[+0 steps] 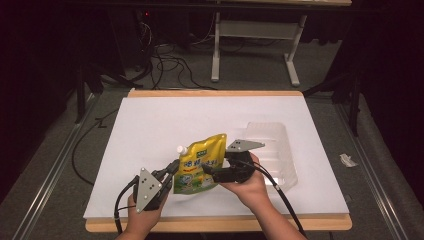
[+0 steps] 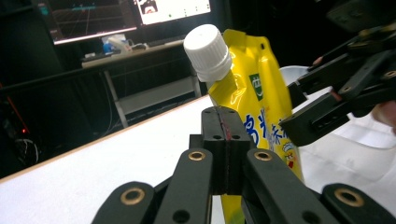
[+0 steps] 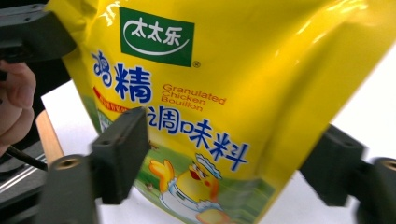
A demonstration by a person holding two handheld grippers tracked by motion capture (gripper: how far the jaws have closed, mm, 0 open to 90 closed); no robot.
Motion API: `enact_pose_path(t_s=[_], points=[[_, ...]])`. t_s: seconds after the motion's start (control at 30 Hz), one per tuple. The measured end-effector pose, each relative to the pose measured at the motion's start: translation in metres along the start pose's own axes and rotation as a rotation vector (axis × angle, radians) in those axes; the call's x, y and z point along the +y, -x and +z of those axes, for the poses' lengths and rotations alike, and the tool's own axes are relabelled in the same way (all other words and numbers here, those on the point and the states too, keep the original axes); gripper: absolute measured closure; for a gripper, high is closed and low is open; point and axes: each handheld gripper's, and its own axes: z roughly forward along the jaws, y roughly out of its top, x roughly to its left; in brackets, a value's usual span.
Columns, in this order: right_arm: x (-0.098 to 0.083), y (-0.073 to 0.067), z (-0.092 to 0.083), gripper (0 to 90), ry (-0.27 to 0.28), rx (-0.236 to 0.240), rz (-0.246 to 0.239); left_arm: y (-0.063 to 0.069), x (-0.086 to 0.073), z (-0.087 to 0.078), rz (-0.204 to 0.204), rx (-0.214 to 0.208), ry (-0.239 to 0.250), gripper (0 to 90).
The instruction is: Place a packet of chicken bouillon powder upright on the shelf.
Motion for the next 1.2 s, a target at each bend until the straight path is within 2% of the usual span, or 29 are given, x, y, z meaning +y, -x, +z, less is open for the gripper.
enact_pose_path(t_s=[0.1, 0.27, 0.47, 0.57, 0.67, 0.73, 0.93, 1.2], points=[[-0.002, 0.003, -0.006, 38.6, 0.021, 0.002, 0.001, -0.003, -0.001, 0.002, -0.014, 0.008, -0.007, 90.0], [-0.003, 0.002, -0.016, 48.0, 0.063, -0.008, -0.011, -0.006, -0.001, 0.009, -0.028, 0.022, -0.005, 90.0], [-0.002, 0.0, -0.027, 59.0, 0.087, -0.002, -0.027, -0.012, 0.0, 0.018, -0.048, 0.037, -0.003, 90.0], [-0.003, -0.001, -0.031, 69.5, 0.098, 0.0, -0.04, -0.016, 0.0, 0.023, -0.071, 0.041, -0.004, 90.0], [-0.005, -0.004, -0.035, 81.6, 0.105, 0.026, -0.057, -0.019, -0.001, 0.029, -0.093, 0.04, -0.011, 90.0], [-0.006, -0.007, -0.037, 86.5, 0.109, 0.041, -0.073, -0.022, -0.001, 0.033, -0.112, 0.032, -0.016, 90.0], [-0.009, -0.019, -0.042, 90.0, 0.132, 0.042, -0.121, -0.023, -0.001, 0.04, -0.125, 0.016, -0.024, 90.0], [-0.023, -0.031, -0.039, 90.0, 0.126, 0.052, -0.129, -0.023, -0.009, 0.049, -0.114, -0.019, -0.08, 90.0]])
